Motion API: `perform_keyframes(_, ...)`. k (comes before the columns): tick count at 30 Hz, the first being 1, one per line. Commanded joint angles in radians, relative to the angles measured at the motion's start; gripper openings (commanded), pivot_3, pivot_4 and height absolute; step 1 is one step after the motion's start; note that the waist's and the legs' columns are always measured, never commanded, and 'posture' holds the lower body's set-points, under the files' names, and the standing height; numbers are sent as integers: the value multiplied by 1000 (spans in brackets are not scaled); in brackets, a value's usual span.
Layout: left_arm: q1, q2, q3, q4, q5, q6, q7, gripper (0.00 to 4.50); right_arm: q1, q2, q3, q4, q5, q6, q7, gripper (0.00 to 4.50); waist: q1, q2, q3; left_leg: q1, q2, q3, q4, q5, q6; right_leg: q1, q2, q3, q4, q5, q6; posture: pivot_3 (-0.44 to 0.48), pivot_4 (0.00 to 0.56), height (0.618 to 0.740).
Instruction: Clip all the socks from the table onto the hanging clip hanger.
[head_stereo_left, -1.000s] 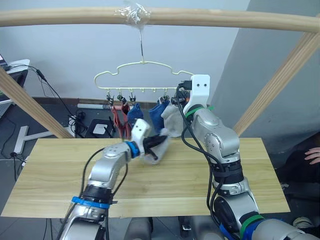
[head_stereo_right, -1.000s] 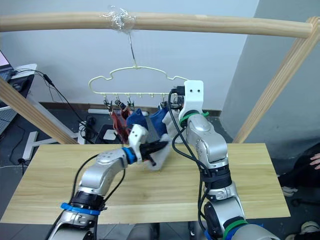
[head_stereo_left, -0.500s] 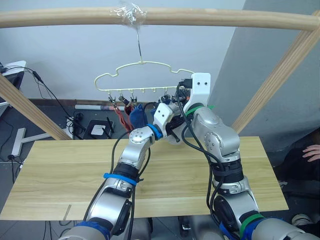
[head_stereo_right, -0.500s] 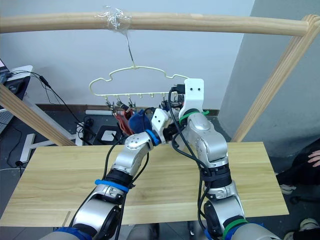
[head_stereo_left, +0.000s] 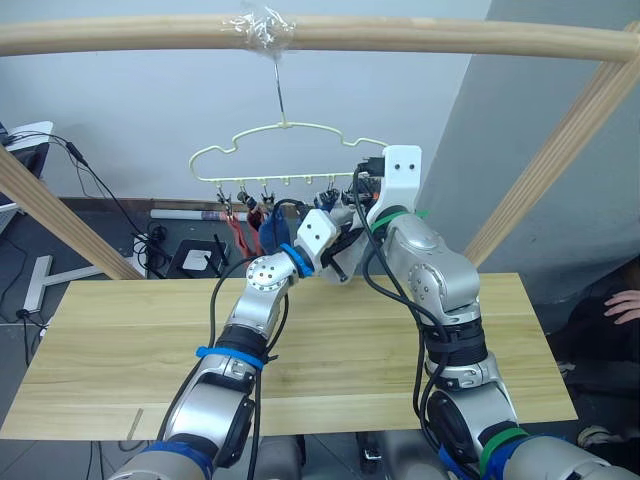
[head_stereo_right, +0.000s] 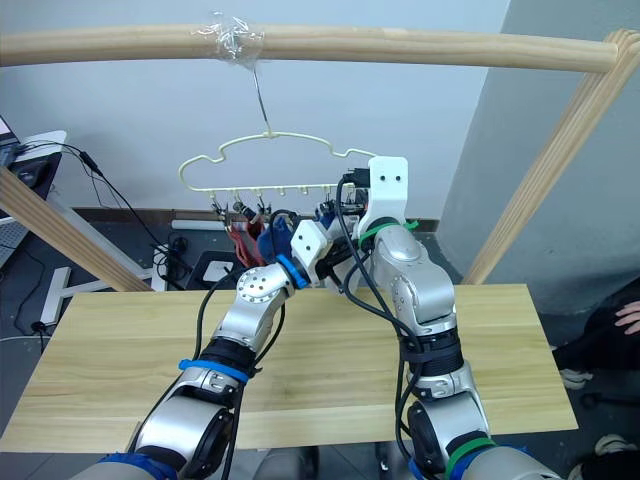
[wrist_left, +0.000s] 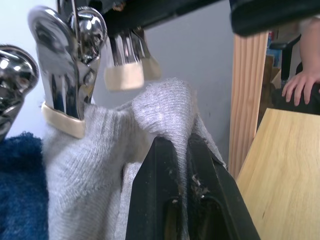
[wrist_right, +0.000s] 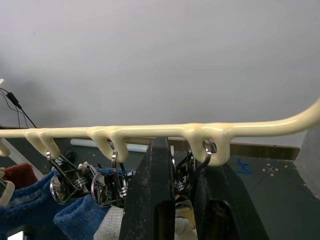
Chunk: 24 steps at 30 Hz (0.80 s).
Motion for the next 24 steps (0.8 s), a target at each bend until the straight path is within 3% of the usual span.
perform_keyframes(1,-38,0,-11,21,29,-45,11,0,-23,28,2,-59,2,-18,-2,82,0,0,0,0,0,0,0,0,0,0,0,0,0,0,0,-108,196,701)
perform_keyframes(24,-90,-23,30,50,8,-98,45,0,7,19,31,-77,-10,25,13,82,-2,0,0,0,0,0,0,0,0,0,0,0,0,0,0,-105,195,701)
